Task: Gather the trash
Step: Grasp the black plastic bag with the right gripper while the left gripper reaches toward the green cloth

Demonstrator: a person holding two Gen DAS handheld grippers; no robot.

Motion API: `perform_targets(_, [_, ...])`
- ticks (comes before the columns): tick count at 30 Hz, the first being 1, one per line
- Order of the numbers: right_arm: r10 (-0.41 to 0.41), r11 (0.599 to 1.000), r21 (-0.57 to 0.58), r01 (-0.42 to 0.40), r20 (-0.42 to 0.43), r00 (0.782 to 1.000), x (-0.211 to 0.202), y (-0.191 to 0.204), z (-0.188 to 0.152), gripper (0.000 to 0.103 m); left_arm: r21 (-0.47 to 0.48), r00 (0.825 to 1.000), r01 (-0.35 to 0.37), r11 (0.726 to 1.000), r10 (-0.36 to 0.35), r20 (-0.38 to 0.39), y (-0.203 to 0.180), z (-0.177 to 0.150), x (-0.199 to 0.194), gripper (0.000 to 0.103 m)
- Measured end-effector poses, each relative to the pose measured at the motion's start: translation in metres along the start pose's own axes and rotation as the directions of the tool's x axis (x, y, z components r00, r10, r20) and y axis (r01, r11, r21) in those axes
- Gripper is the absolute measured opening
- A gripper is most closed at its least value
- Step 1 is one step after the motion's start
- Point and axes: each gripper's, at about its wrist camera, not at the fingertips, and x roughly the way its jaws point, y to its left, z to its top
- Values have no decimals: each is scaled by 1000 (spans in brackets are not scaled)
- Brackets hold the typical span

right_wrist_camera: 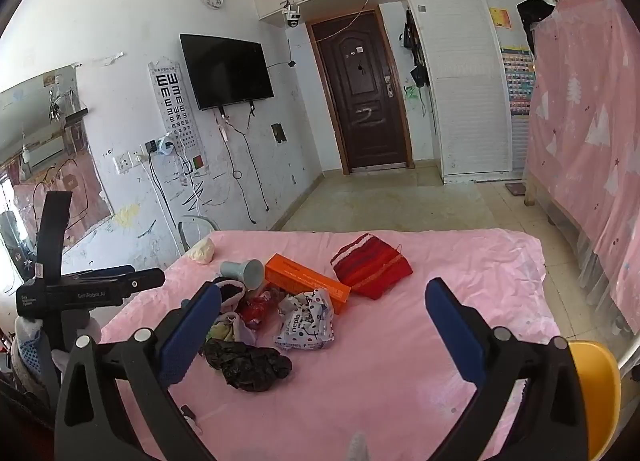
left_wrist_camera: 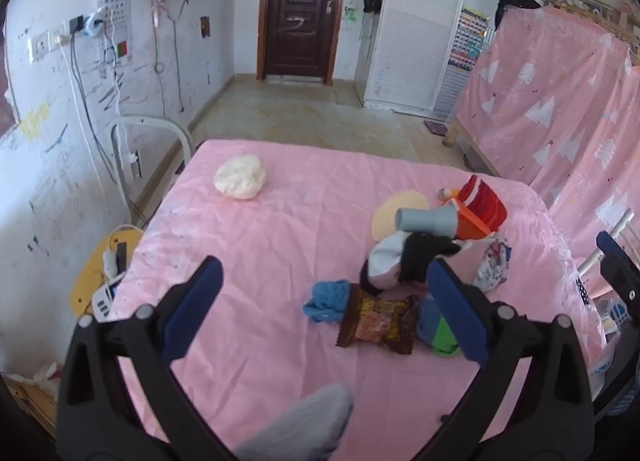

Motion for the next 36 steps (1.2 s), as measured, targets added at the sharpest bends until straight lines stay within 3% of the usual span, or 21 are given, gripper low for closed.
perform_targets(8, [99,993,-52,-108,-150,984,31,19,-11,92,-41,995,-6,999,2,-103,16,-2,25,98])
perform_targets(12, [140,982,-90,-164,-228,963,43,31,-18,92,14,989,50,999,-47,-141,15,-8,34,98])
perform_targets(19, [149,978,-88,-189,-335,930,63,37,-28,92,69,975,133,989,-118,-186,-8,-14,49,97])
perform_targets(21, [148,976,-96,-194,-360,921,68,38,-31,87,96,974,133,986,-113,-194,-16,-16,53,94])
perform_targets(25, [131,975,-113,-192,-405,905,75,39,-35,61,109,961,150,983,-119,-251,-22,-21,54,80])
perform_targets(29, [124,975,-116,-191,-430,894,81,39,-37,45,122,958,168,978,-133,-256,-25,-24,50,80])
perform_targets(32, [114,976,-120,-183,-434,894,84,38,-37,32,96,938,216,972,-179,-295,-26,-25,54,77])
perform_targets(36, [104,983,-95,-157,-415,904,81,28,-36,27,101,935,246,964,-208,-286,-34,-25,51,77])
